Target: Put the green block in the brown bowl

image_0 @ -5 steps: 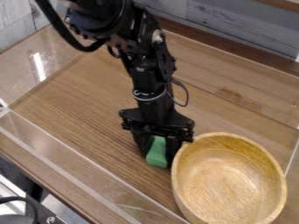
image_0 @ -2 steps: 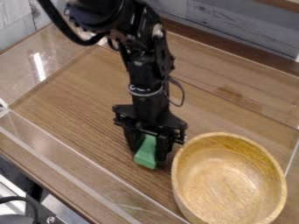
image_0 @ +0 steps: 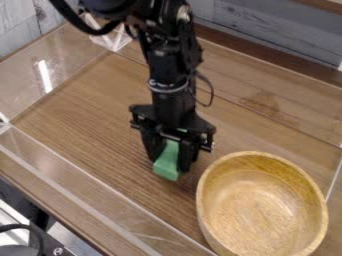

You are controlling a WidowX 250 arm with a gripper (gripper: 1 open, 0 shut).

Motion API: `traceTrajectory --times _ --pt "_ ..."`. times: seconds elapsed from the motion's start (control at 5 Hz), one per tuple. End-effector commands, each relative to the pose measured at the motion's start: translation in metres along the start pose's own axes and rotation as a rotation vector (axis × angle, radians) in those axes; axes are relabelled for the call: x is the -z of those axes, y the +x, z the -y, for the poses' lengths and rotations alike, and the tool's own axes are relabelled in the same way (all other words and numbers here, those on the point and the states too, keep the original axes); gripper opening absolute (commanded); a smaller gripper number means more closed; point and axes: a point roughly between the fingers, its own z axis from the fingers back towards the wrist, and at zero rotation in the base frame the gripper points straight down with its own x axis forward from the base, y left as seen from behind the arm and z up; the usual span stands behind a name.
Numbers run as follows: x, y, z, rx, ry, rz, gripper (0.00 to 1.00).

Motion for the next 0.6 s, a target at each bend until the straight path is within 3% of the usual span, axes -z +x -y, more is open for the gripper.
traceTrajectory --times 0.0,0.2,0.4 --pt "-0.027 0.012 -0.002 0.013 -0.004 0.072 0.00" --pt "-0.038 0.016 -0.004 0.013 -0.006 0.085 0.00" --pt "-0.039 0.018 -0.007 0.031 -0.008 0.093 0.00"
